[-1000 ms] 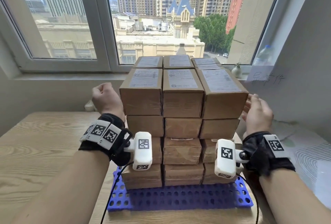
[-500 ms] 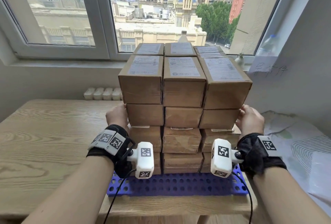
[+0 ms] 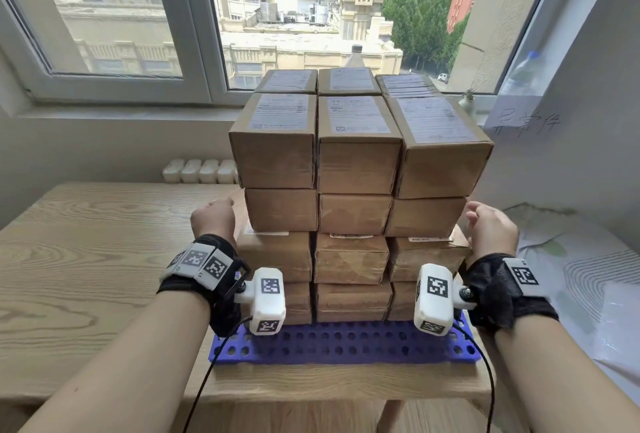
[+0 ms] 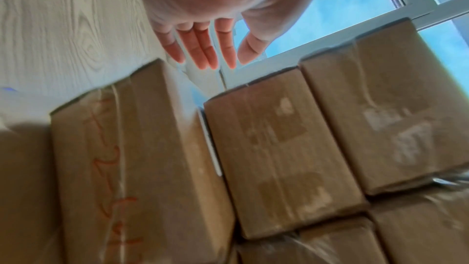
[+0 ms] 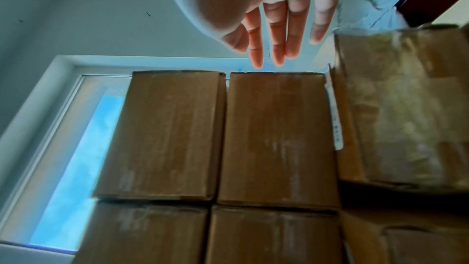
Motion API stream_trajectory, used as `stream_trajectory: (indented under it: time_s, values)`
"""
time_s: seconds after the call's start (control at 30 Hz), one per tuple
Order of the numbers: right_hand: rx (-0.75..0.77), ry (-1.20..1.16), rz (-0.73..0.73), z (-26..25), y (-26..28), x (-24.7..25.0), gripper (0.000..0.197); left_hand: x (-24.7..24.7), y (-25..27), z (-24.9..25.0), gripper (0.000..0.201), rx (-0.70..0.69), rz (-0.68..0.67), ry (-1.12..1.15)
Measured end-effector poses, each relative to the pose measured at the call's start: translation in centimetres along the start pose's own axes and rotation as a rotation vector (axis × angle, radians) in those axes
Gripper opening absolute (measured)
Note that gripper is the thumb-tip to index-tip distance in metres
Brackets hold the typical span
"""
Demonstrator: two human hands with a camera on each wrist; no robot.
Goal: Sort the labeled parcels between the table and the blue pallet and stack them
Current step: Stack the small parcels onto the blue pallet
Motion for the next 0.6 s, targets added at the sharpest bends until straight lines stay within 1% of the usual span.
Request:
stream_trajectory:
  time_s: [0.03, 0.1, 0.13, 0.17, 0.23, 0.27, 0.37, 0.43, 0.5, 0.6]
  values:
    - [-0.012, 0.04, -0.022, 0.5, -0.1, -0.1, 0.018, 0.4, -0.1, 0.0, 0.012, 0.001, 0.011, -0.022]
    - [-0.021, 0.084, -0.009, 1.6, -0.4, 0.0, 0.024, 0.6, -0.3, -0.5, 0.033, 0.024, 0.003, -0.055]
    - [-0.015, 0.102, 0.005, 2.0, -0.5, 0.0, 0.026, 0.5, -0.3, -1.0, 0.039, 0.055, -0.014, -0.063]
    - [0.002, 0.117, -0.002, 2.2, -0.5, -0.1, 0.025, 0.4, -0.3, -1.3, 0.04, 0.073, -0.035, -0.071]
    - [0.021, 0.128, -0.011, 2.2, -0.3, -0.4, 0.024, -0.2, -0.3, -1.7, 0.031, 0.097, -0.082, -0.079]
    - [0.017, 0.142, -0.004, 2.1, -0.3, -0.4, 0.024, -0.5, -0.2, -1.9, 0.03, 0.103, -0.098, -0.073]
    - [0.004, 0.182, 0.001, 1.9, -0.4, -0.2, 0.03, -1.1, -0.1, -2.0, 0.052, 0.082, -0.124, -0.102]
    - [0.004, 0.181, -0.007, 1.8, -0.2, -0.2, 0.03, -1.3, -0.4, -1.9, 0.051, 0.058, -0.144, -0.126]
    - [-0.001, 0.175, -0.003, 1.9, -0.2, -0.3, 0.03, -1.1, -0.9, -2.2, 0.057, 0.073, -0.123, -0.102]
    - [0.005, 0.2, -0.005, 1.9, -0.2, -0.4, 0.031, -0.9, -3.1, -3.2, 0.064, 0.084, -0.099, -0.081]
Point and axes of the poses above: each hand's wrist, its own y-axis away from the middle knuckle, its own x-axis out of the back of the hand, z = x × y, the point moved 8 cm from there along -y, towards the middle knuckle, and after that the axes turned 9 degrees about y, right-handed, at the moved point
